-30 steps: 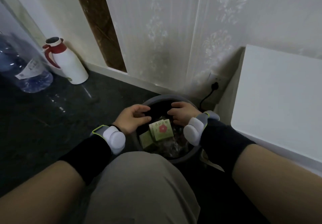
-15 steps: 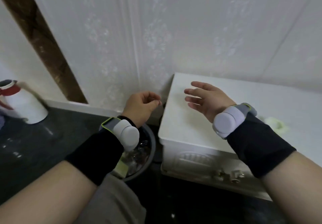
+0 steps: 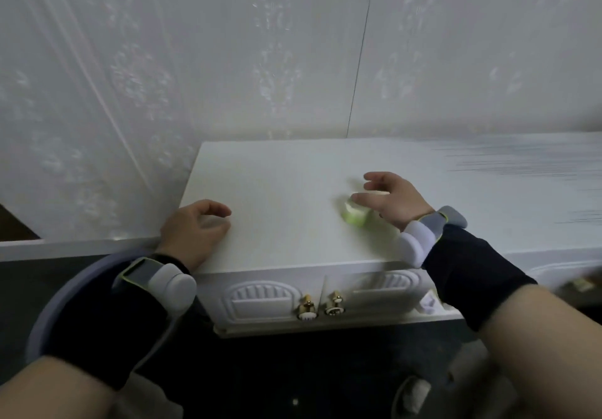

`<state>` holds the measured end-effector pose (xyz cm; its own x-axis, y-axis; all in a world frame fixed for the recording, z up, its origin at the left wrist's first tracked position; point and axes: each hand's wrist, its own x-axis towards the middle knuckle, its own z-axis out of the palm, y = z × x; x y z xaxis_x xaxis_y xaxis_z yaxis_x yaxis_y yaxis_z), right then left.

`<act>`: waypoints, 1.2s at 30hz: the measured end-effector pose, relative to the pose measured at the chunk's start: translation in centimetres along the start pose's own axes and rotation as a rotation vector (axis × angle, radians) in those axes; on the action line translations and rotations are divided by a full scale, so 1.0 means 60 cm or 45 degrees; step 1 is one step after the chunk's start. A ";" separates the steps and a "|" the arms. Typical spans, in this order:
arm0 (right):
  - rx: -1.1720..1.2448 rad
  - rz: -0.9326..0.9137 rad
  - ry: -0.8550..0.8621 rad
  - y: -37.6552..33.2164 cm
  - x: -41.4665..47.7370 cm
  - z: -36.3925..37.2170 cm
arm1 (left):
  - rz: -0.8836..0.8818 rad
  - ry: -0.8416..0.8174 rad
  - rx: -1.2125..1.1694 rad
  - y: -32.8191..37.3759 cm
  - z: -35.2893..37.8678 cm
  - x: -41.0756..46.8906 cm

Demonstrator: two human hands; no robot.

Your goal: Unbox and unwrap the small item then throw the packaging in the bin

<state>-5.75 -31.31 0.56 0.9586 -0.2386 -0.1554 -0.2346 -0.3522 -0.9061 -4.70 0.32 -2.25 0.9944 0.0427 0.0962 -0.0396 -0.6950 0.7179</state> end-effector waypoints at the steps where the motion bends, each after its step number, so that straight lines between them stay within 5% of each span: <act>1: -0.061 -0.021 -0.019 0.004 0.000 0.002 | -0.008 0.004 0.013 -0.001 0.001 0.000; 14: -0.398 -0.229 -0.064 -0.011 0.009 0.043 | 0.046 0.003 -0.058 -0.010 -0.009 -0.003; 21: -0.365 -0.415 -0.297 -0.083 -0.017 0.186 | 0.079 0.099 0.054 -0.031 -0.031 -0.006; 36: -0.406 -0.391 -0.446 -0.100 -0.010 0.258 | 0.068 0.122 0.160 -0.063 -0.032 0.011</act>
